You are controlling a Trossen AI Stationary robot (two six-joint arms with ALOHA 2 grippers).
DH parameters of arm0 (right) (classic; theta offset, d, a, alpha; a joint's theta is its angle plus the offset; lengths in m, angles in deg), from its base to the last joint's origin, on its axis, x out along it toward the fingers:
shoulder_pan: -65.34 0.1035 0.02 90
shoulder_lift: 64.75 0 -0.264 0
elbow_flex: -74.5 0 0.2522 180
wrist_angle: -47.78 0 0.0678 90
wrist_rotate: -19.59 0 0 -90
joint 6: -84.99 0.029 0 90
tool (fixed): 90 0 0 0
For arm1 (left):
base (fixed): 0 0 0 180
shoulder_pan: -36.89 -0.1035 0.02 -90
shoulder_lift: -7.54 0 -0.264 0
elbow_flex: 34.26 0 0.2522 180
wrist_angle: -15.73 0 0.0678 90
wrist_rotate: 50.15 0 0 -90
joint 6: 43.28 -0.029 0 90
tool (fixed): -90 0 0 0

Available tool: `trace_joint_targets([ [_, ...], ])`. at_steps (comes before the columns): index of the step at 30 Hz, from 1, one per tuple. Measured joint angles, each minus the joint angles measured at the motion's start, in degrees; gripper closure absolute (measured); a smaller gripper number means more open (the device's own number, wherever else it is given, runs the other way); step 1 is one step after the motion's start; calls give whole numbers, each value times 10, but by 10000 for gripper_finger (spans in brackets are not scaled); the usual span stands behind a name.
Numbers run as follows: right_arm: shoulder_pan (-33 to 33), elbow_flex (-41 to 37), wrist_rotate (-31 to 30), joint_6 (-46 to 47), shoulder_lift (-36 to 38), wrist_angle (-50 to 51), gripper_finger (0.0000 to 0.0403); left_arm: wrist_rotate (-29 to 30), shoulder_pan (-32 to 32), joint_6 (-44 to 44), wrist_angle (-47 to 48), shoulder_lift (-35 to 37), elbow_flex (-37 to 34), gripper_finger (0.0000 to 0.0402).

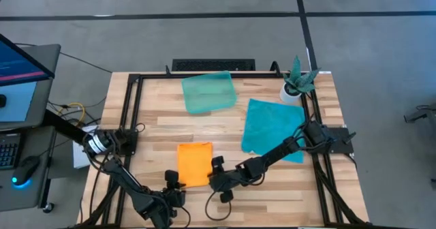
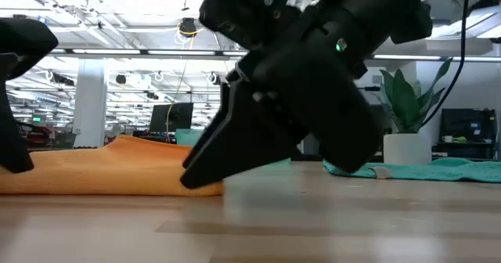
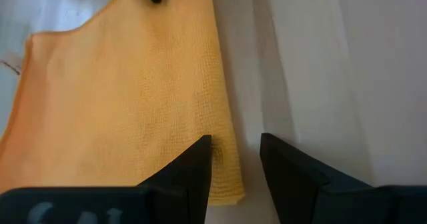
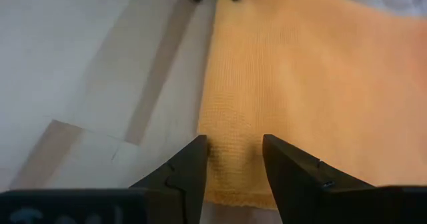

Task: Roll microfiber towels into tight, uniform cylinder then place into a basket
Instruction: Roll the yellow microfiber towel

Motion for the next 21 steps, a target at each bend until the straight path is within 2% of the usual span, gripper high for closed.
trace_joint_targets([
  [9, -7, 0, 0, 22, -4, 7, 234, 6, -1, 4, 8, -2, 3, 276],
  [16, -7, 0, 1, 22, -4, 8, 234, 33, 1, -56, 41, -8, 35, 276],
  [21, -7, 0, 14, 35, -4, 9, 234, 31, -7, -46, 61, -7, 38, 276],
])
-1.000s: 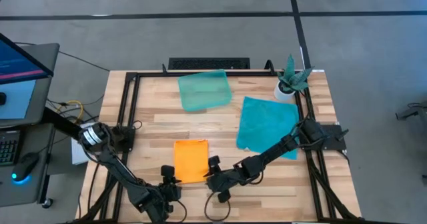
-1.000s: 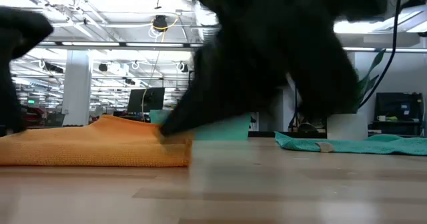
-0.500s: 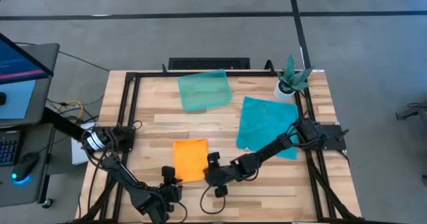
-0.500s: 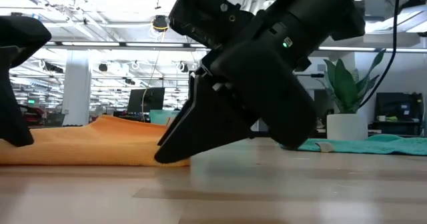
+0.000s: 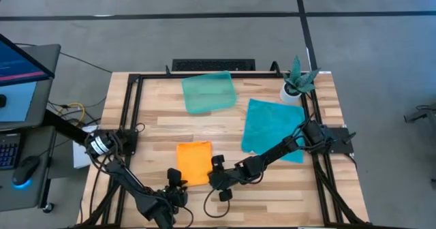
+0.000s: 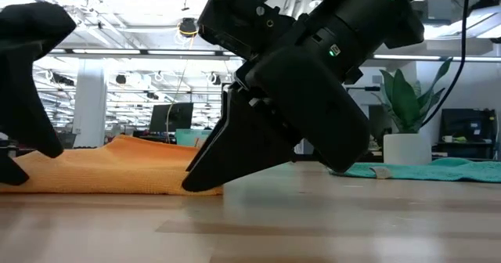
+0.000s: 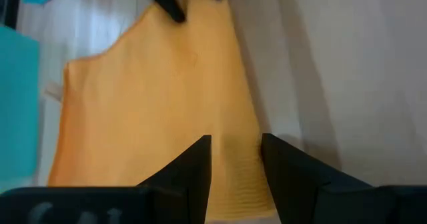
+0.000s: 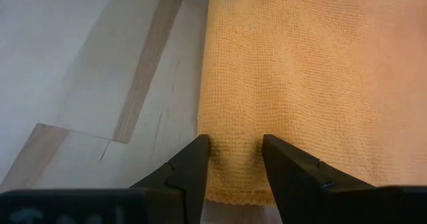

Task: Roll microfiber towels into tight, uniform cylinder then place into a basket
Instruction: Roll the yellow microfiber towel

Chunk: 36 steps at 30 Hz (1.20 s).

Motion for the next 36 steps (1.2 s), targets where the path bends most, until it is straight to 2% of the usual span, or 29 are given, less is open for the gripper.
trace_joint_targets([
  [5, 0, 0, 1, 1, 0, 1, 234, -34, -14, 23, -14, 4, -19, 276],
  [14, 0, 0, 11, 1, -1, 1, 244, -40, -25, 68, -22, 5, -35, 276],
  [19, -1, 0, 33, 1, -1, 1, 296, -50, -26, 81, -19, 5, -31, 297],
  [25, -4, 0, 63, 1, -1, 0, 376, -63, -26, 67, -22, 4, -30, 367],
  [27, -4, 0, 66, -4, -1, 0, 392, -64, -25, 66, -22, 5, -30, 388],
  [33, 2, 22, 81, -3, -4, 17, 375, -85, -15, 66, 24, 1, 2, 388],
  [36, 10, 41, 102, -3, -4, 30, 377, -116, -11, 70, 47, 1, 31, 385],
])
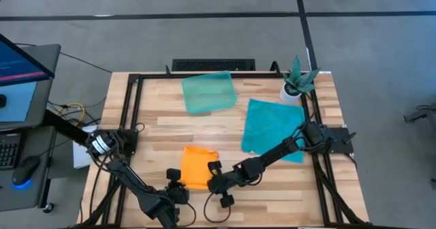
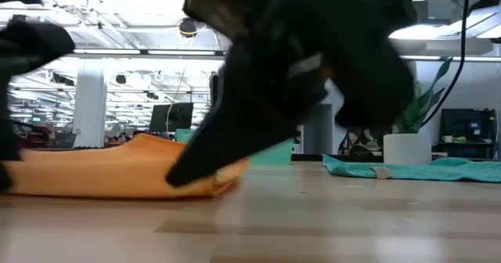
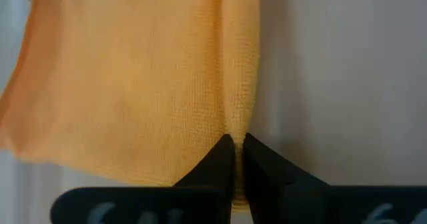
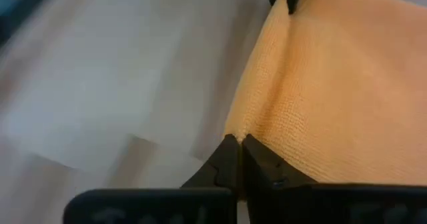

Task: Roll microfiber towels into tight, uniform cylinder then place into a basket
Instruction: Roll the yellow microfiber towel

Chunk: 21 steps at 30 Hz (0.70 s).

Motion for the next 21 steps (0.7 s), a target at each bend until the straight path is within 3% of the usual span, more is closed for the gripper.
trace_joint_targets([
  [6, 15, 43, 16, 0, 0, 47, 394, -51, 2, 18, 12, 1, 36, 392],
  [14, 30, 96, 13, 0, 2, 114, 384, -33, 5, 96, 107, 2, 88, 394],
  [21, 37, 109, -86, 12, 2, 155, 394, -29, -3, 147, 151, 2, 113, 394],
])
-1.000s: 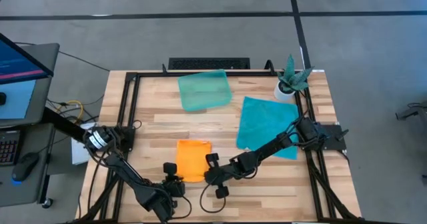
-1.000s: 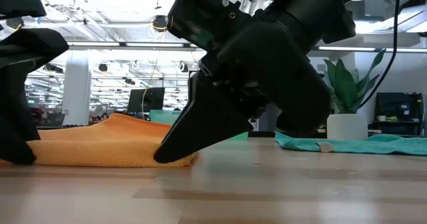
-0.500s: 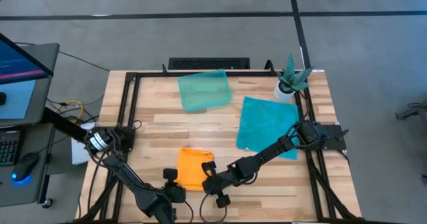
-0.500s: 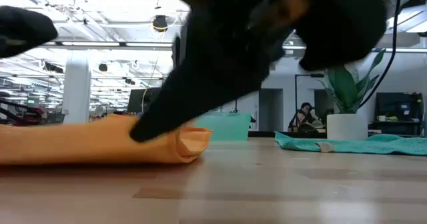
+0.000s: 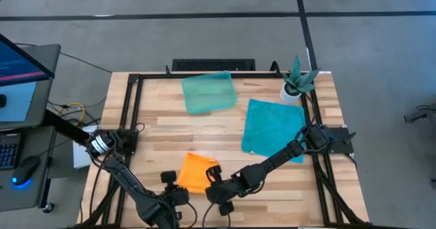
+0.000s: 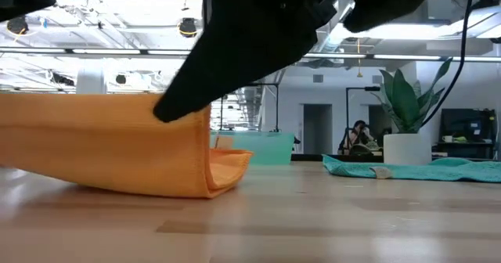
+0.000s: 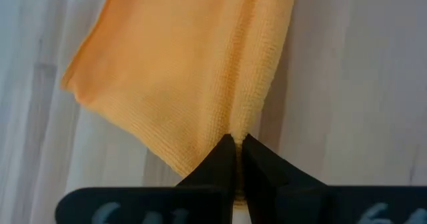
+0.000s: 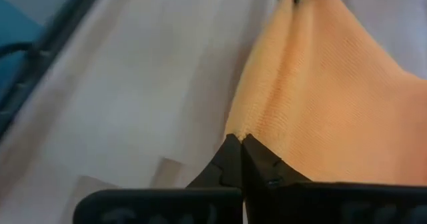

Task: Roll microfiber towels into tight, uniform cylinder then place into a basket
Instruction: Roll the yellow microfiber towel

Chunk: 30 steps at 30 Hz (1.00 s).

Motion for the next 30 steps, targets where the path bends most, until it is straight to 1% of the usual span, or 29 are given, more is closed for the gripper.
trace_joint_targets([
  [6, -10, 0, -46, 27, 0, 35, 388, 0, -38, 39, 21, 0, 0, 395],
  [10, -21, 0, -56, 53, 0, 56, 394, -16, -66, 43, 42, 0, 0, 395],
  [13, -21, 0, -58, 54, 0, 70, 394, -31, -76, 30, 47, 0, 0, 395],
  [15, -16, 0, -32, 54, 0, 70, 390, -43, -74, 26, 35, 0, 0, 395],
  [17, -12, 8, 25, 49, 1, 71, 388, -62, -66, 25, 12, 0, 1, 395],
  [20, -8, 31, 123, 24, 1, 71, 391, -109, -49, 10, -37, 0, 1, 395],
  [21, -4, 37, 136, 13, 1, 72, 393, -120, -43, 0, -58, 0, 1, 395],
  [22, 0, 39, 133, 6, 1, 72, 395, -127, -37, -9, -75, 0, 2, 395],
  [23, 2, 40, 117, 6, 1, 73, 397, -130, -34, -18, -86, 0, 2, 395],
  [25, 0, 40, 81, 34, 1, 87, 397, -130, -33, -26, -86, 0, 2, 395],
  [26, -3, 40, 82, 51, 1, 96, 397, -128, -35, -25, -80, 0, 1, 395],
  [28, -13, 38, 102, 73, 1, 110, 393, -129, -47, -11, -66, 0, 1, 395],
  [30, -22, 31, 114, 84, -5, 109, 391, -131, -62, -1, -51, 0, 1, 395],
])
